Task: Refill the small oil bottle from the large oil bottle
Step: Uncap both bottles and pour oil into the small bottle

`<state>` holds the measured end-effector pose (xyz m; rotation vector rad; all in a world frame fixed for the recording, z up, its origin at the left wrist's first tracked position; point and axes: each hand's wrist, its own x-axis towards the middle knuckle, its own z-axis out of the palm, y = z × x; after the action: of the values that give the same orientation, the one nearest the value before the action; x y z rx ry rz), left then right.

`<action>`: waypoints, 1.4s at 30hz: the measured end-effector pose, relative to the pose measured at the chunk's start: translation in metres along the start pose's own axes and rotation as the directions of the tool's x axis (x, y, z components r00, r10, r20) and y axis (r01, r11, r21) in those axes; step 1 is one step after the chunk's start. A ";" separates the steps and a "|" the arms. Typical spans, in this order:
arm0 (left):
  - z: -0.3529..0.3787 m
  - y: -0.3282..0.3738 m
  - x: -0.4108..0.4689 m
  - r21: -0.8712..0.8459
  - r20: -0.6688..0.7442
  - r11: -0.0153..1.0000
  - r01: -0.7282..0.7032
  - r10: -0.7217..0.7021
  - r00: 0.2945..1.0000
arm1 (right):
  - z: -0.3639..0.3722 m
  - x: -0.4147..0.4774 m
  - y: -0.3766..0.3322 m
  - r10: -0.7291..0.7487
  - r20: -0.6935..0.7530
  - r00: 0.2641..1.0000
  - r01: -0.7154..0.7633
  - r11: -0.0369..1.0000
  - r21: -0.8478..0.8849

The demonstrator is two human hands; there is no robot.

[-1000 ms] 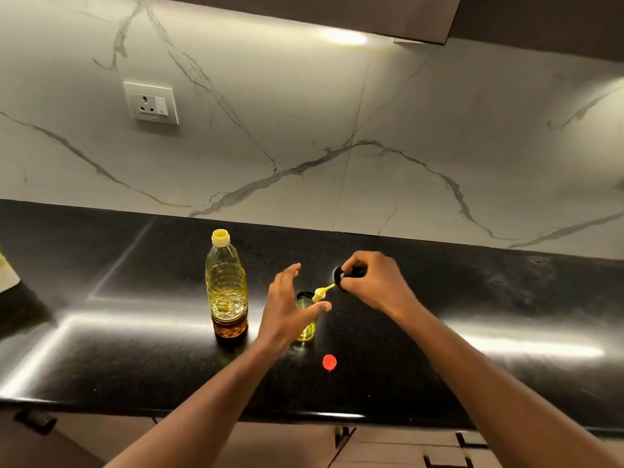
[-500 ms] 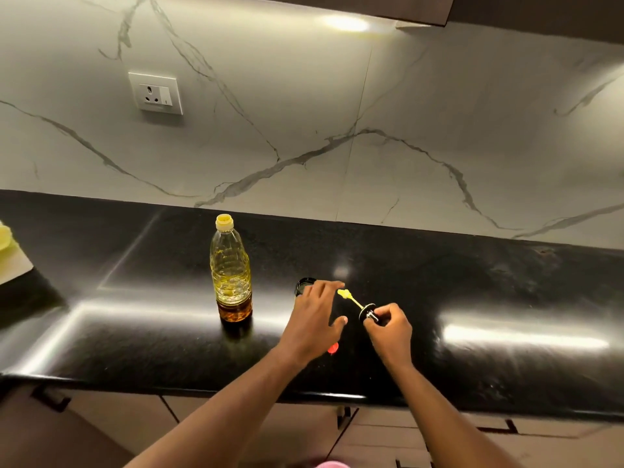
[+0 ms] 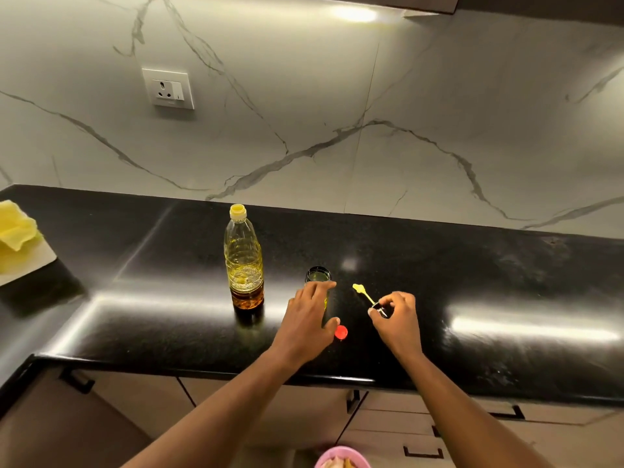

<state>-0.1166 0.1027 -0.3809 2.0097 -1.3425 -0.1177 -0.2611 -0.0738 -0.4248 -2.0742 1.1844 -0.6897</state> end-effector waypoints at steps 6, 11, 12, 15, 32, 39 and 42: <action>-0.068 0.003 -0.005 -0.182 -0.274 0.982 -0.046 -0.006 0.962 | -0.011 0.001 -0.075 -0.289 -0.053 0.956 0.290 0.957 0.009; -0.138 -0.030 -0.007 -0.282 -0.439 0.959 0.002 -0.131 0.889 | 0.020 -0.005 -0.156 -0.441 0.083 0.894 0.419 0.887 0.193; -0.148 -0.041 -0.005 -0.299 -0.441 0.954 0.038 -0.173 0.881 | 0.031 -0.007 -0.170 -0.440 0.133 0.888 0.408 0.888 0.213; -0.167 -0.071 0.002 -0.386 -0.309 0.899 0.208 -0.338 0.889 | 0.067 -0.009 -0.205 -0.409 0.244 0.879 0.349 0.902 0.252; -0.153 -0.140 0.018 -0.497 0.175 0.774 0.393 -0.354 0.919 | 0.145 0.006 -0.248 -0.251 0.253 0.934 0.248 0.968 0.047; -0.156 -0.153 0.013 -0.438 0.182 0.867 0.239 -0.175 0.968 | 0.134 -0.013 -0.251 -0.118 0.136 0.984 0.081 0.965 0.250; -0.161 -0.145 0.015 -0.344 0.189 0.922 0.178 -0.117 0.975 | 0.129 -0.026 -0.253 -0.033 0.127 0.991 -0.018 0.926 0.378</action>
<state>0.0729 0.2018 -0.3434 1.8125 -1.1651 -0.5713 -0.0441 0.0821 -0.3241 -1.7688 0.8888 -0.7111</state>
